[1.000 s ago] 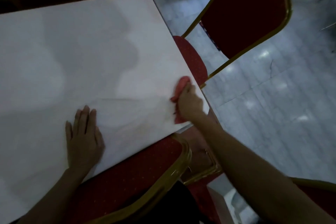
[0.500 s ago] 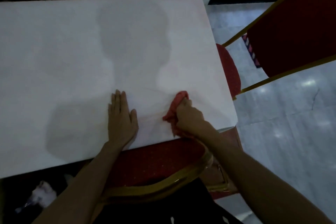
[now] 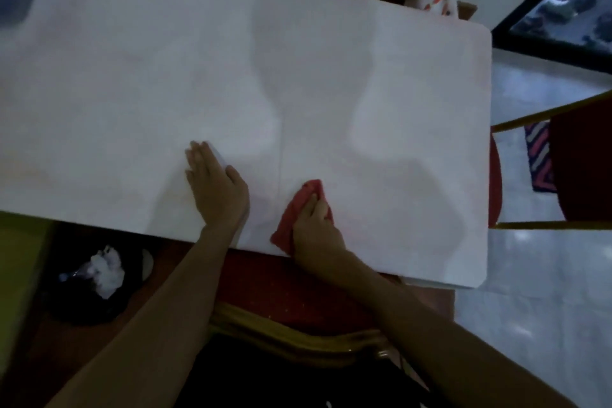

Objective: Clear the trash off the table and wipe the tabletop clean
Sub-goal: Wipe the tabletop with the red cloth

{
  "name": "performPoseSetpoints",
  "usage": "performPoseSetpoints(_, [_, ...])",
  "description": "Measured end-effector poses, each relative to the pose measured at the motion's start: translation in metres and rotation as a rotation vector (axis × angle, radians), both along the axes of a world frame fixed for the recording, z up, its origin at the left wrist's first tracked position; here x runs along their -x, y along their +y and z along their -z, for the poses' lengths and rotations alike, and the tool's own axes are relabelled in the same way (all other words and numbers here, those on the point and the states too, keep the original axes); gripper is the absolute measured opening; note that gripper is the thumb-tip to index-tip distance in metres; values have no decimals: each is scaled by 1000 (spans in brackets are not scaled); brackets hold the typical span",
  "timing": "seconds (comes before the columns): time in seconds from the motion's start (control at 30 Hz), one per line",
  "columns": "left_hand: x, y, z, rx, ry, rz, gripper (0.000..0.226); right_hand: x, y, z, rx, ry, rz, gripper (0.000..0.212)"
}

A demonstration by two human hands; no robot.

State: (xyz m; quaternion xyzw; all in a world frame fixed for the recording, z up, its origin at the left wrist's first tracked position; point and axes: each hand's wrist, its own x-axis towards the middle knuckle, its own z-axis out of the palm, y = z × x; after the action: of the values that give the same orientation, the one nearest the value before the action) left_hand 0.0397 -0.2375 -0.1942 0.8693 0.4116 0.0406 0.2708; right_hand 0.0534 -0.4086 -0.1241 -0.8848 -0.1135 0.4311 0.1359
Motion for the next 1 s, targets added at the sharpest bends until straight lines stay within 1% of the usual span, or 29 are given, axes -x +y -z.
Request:
performPoseSetpoints(0.07, [4,6,1,-8,-7,12,62,-32,0,0,5,-127,-78,94])
performPoseSetpoints(0.1, [6,9,2,-28,0,18,60,-52,-8,5,17,-214,-68,88])
performPoseSetpoints(0.17, [9,16,4,-66,19,-6,57,-86,-22,4,35,-341,16,80])
performPoseSetpoints(0.2, [10,17,5,-76,26,-25,56,-95,-28,2,11,-377,104,68])
performPoseSetpoints(0.23, [10,17,5,-88,28,-41,55,-95,-29,0,-21,-395,143,51])
performPoseSetpoints(0.27, [10,16,6,-100,28,-49,55,-87,-27,-4,-44,-369,175,41])
performPoseSetpoints(0.3, [10,14,7,-112,26,-53,56,-72,-21,1,-53,-377,111,45])
performPoseSetpoints(0.33, [9,12,8,-123,27,-58,57,-52,-10,4,-59,-344,28,59])
performPoseSetpoints(0.37, [8,12,9,-131,30,-72,58,-30,0,8,-72,-278,-78,72])
performPoseSetpoints(0.4, [7,12,9,-138,31,-90,60,-7,13,8,-132,-212,-137,79])
performPoseSetpoints(0.47, [7,12,10,-154,29,-89,60,24,30,12,-231,-151,-237,85])
performPoseSetpoints(0.57, [11,25,16,-183,21,-10,57,4,35,24,-140,-191,-282,97])
performPoseSetpoints(0.6, [14,34,18,-184,16,-10,57,-12,36,24,-137,-215,-243,90])
performPoseSetpoints(0.63, [18,47,19,-189,14,-25,56,-31,40,21,-160,-269,-192,72])
performPoseSetpoints(0.67, [24,61,21,-197,15,-48,55,-50,45,22,-168,-390,-219,54])
performPoseSetpoints(0.7, [31,78,22,-207,21,-70,54,-67,52,21,-132,-504,-259,46])
performPoseSetpoints(0.73, [39,95,22,-219,31,-88,53,-80,58,21,-120,-581,-275,45])
performPoseSetpoints(0.77, [47,109,23,-237,43,-103,52,-87,65,20,-137,-590,-226,47])
performPoseSetpoints(0.83, [62,131,25,-272,51,-118,51,-77,78,19,-126,-575,-198,53])
performPoseSetpoints(0.87, [68,137,26,-286,46,-112,50,-58,83,24,-165,-519,-257,56])
performPoseSetpoints(0.9, [72,140,28,-308,34,-104,49,-34,88,29,-181,-425,-329,55])
performPoseSetpoints(0.97, [77,140,34,-360,-4,-106,47,17,103,26,-232,-326,-484,49])
performPoseSetpoints(1.0, [77,140,36,-376,-23,-111,47,32,107,26,-260,-263,-466,45])
